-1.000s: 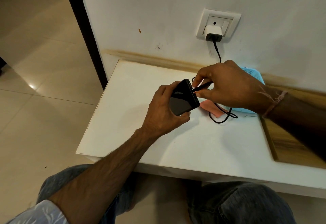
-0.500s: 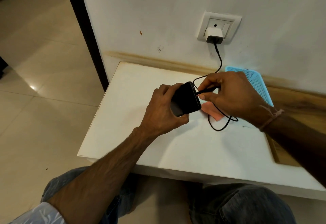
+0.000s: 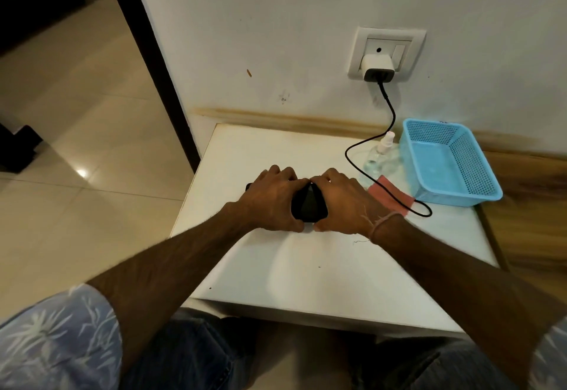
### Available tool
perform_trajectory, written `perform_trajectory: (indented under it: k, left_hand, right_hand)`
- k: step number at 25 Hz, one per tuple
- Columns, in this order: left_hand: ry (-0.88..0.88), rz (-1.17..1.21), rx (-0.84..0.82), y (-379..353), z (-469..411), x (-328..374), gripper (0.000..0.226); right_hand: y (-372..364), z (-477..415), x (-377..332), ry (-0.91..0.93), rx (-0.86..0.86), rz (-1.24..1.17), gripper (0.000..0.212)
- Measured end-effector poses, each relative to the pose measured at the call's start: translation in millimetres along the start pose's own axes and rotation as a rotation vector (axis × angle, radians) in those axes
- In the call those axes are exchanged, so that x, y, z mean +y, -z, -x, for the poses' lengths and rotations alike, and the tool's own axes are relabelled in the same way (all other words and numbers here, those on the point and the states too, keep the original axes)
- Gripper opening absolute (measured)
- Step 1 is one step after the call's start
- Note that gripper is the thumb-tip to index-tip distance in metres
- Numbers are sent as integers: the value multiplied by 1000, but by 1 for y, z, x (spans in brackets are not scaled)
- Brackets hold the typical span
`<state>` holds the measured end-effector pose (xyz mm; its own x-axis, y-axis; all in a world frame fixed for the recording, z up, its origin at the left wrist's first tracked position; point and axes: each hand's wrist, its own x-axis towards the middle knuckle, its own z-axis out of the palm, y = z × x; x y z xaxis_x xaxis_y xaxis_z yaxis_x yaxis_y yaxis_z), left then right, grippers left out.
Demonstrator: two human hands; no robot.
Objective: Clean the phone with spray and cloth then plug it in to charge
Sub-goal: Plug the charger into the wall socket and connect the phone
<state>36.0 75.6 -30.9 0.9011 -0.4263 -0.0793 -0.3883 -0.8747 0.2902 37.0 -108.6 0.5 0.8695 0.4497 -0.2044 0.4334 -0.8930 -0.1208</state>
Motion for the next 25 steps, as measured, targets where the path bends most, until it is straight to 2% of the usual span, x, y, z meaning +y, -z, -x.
perform_trajectory:
  k: [3,5,8,12,15,25]
  left_hand:
    - [48,78,-66,2,-9,-24,94]
    - [77,62,-81,7,-13,-53,97]
    - [165,82,-45,18,-23,-89,94]
    - [191,135,20,25,-53,-107,84]
    - [217,156,47,32,-78,-115,83]
    - [298,71,-18,43,-120,-125,88]
  right_hand:
    - [-6,-21,9,-10,5,-202,62]
    - [-7,-35,20,-4,48,-286,59]
    - [-12,-57,34,-17,130,-400,70]
    - [-20,-91,42,-119,218,-555,90]
    - [-17,-115,46,-153,240,-645,89]
    - [-11,-155,48,-222,258,-675,94]
